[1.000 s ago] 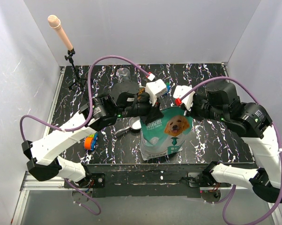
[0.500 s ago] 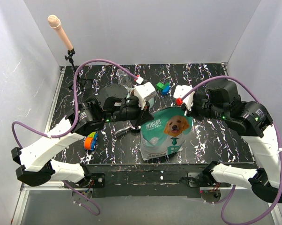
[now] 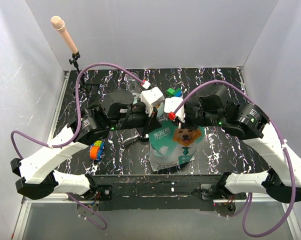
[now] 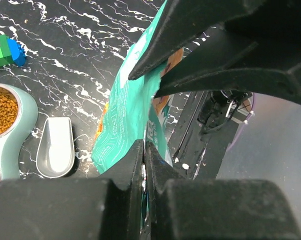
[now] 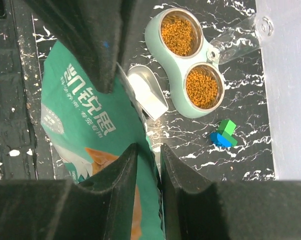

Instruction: Serve the pet food

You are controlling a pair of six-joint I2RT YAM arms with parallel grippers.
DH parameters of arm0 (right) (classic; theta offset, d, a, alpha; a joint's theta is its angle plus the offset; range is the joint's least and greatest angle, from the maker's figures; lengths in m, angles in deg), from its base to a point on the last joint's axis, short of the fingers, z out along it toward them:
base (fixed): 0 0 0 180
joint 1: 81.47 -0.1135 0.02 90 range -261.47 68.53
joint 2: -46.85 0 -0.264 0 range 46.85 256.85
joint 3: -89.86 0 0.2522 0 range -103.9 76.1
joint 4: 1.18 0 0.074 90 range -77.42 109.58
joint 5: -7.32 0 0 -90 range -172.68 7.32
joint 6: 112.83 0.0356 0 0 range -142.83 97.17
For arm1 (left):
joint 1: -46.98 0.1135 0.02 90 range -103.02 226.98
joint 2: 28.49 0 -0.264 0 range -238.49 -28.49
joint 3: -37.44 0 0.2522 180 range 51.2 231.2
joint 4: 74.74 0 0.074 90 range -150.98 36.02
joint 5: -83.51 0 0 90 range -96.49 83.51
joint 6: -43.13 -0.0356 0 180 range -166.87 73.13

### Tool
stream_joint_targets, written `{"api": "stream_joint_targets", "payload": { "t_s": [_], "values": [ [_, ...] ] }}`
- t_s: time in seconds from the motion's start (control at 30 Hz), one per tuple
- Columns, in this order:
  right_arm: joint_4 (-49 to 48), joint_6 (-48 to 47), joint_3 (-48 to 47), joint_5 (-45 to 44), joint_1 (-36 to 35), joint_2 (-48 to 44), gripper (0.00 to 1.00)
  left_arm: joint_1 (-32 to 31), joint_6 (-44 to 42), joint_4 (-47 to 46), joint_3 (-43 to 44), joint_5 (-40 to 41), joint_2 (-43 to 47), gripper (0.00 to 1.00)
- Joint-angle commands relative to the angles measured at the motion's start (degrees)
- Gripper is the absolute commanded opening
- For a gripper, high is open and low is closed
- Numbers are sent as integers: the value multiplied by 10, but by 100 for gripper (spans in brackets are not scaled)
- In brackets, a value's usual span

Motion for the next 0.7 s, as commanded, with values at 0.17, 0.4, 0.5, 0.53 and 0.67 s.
{"api": "stream_joint_targets", "payload": {
  "t_s": [0.17,0.4,0.5,0.53,0.67],
  "values": [
    [-105,-72,81,-70,-59,-31,29,-9,10,-45,5,-28,16,0],
    [-141,-69,100,-147,-59,-55,1,-9,41,-55,-55,5,60,31],
    [-78,-59,50,-125,-59,-31,1,-9,45,-55,-81,13,69,43],
    [-67,-55,35,-111,-59,-26,1,-9,43,-53,-85,13,67,44],
    [-71,-45,35,-91,-59,-30,1,-9,35,-56,-80,30,58,17]
  ]
}}
